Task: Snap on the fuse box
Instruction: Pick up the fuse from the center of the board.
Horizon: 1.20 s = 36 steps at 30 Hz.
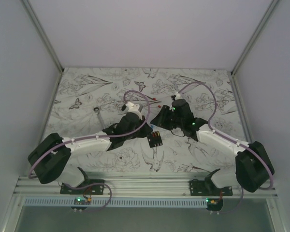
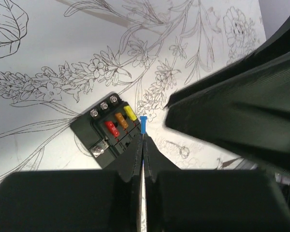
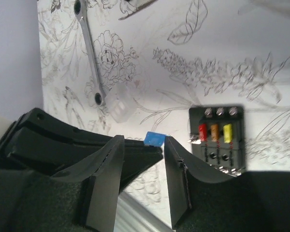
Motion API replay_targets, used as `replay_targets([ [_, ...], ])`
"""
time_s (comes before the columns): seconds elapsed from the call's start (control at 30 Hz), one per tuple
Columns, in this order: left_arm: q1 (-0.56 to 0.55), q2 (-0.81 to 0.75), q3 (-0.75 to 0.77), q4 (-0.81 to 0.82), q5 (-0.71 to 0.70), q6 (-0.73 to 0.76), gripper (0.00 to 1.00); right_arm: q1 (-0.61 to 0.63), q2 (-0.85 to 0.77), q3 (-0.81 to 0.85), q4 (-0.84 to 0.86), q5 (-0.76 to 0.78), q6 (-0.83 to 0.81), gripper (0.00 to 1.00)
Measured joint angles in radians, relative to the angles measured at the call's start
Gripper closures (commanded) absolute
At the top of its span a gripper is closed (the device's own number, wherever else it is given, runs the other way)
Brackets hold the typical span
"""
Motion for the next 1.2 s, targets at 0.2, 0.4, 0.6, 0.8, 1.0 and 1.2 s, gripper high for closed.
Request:
replay_targets([
  [0.2, 0.089, -0.081, -0.055, -0.002, 0.164, 0.109, 1.00, -0.063, -0.115, -0.010, 0.009, -0.046, -0.298, 0.53],
  [0.4, 0.146, -0.188, -0.061, 0.000, 0.411, 0.221, 1.00, -0.092, -0.297, -0.050, 0.026, -0.235, -0.598, 0.53],
  [0.6, 0.145, -0.278, -0.061, -0.001, 0.595, 0.283, 1.00, -0.092, -0.363, -0.077, 0.048, -0.453, -0.753, 0.55],
  [0.8, 0.139, -0.341, -0.061, -0.001, 0.683, 0.301, 1.00, -0.092, -0.369, -0.106, 0.072, -0.607, -0.783, 0.57],
  [1.0, 0.116, -0.349, -0.061, -0.001, 0.713, 0.315, 1.00, -0.092, -0.369, -0.106, 0.129, -0.706, -0.780, 0.60],
  [1.2, 0.095, -0.349, -0.055, -0.002, 0.721, 0.320, 1.00, -0.091, -0.361, -0.106, 0.158, -0.753, -0.779, 0.65],
])
